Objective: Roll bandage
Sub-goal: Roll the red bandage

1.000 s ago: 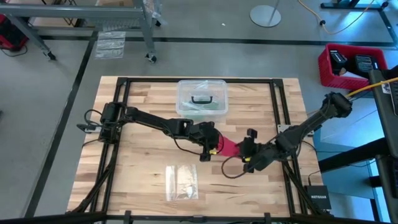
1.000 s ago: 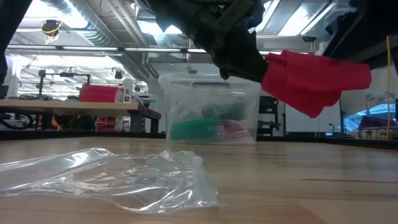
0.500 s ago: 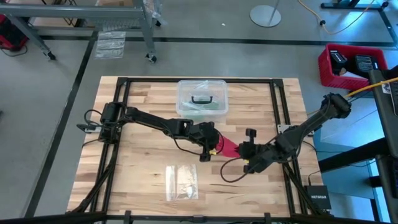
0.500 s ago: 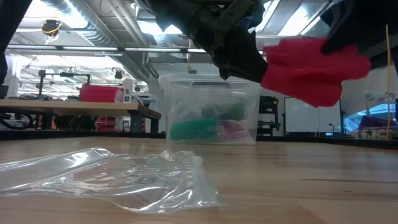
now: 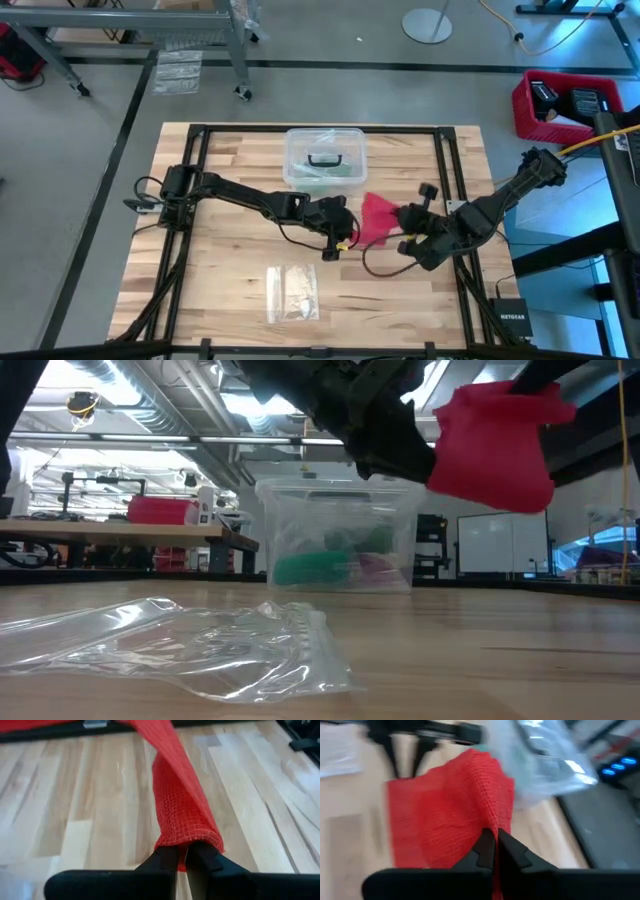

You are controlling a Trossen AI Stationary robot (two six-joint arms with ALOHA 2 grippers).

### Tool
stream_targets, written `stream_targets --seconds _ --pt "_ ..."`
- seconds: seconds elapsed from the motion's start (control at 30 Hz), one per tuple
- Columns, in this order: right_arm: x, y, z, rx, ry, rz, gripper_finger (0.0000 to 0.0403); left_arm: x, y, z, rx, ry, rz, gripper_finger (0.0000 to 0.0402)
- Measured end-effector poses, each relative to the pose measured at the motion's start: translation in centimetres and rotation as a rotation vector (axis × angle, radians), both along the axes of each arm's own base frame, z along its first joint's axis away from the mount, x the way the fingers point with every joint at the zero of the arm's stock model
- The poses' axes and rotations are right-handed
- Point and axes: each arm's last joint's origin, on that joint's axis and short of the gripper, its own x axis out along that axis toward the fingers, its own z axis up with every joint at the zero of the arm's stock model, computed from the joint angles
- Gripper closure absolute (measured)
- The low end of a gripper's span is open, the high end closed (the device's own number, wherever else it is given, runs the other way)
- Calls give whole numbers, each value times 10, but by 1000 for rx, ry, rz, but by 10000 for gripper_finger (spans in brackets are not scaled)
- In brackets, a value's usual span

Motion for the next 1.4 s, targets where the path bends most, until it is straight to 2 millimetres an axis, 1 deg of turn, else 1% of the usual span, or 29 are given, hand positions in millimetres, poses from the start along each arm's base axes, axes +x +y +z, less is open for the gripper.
stream_targets --seconds 0.07,0.1,0.17,0.23,0.37,0.5,0.63,0.7,0.77,0.83,0.9,1.0,1.1,1.17,1.27,1.4 --pt "-3 -6 0 -29 -12 -63 379 -1 -4 1 3 -1 -11 391" --pt "-3 -10 0 -59 -18 -93 375 -2 -6 -1 5 17 -25 391" --pt "-1 -15 0 -65 -37 -124 368 -4 -13 -7 11 49 -65 391" --pt "2 -18 -6 -57 -41 -145 362 -5 -19 -9 18 55 -89 391" --pt "9 -24 -18 -19 -45 -180 341 -5 -26 -3 32 18 -110 391" --pt "12 -31 -26 48 13 -201 293 -7 -32 -5 24 29 -113 391" --pt "13 -30 -25 142 87 -152 236 -9 -37 2 14 4 -123 391" --pt "12 -28 -20 174 108 -121 211 -13 -38 15 14 -22 -128 391" --pt "6 -25 -13 199 120 -94 192 -21 -35 38 9 -71 -124 391" --pt "0 -20 -6 218 86 -55 178 -30 -33 63 2 -134 -119 391" --pt "-7 -15 -1 221 59 -11 170 -40 -27 85 5 -191 -115 391" --pt "-14 -8 2 179 19 29 167 -56 -17 114 27 -265 -108 391" --pt "-18 2 3 135 -39 70 166 -68 -2 136 46 -324 -76 391" --pt "-19 10 0 109 -74 111 166 -74 8 145 50 -348 -48 391" --pt "-18 18 -5 80 -120 161 166 -76 20 149 53 -355 -16 391" --pt "-15 23 -18 16 -179 176 166 -75 24 149 57 -350 -19 391"
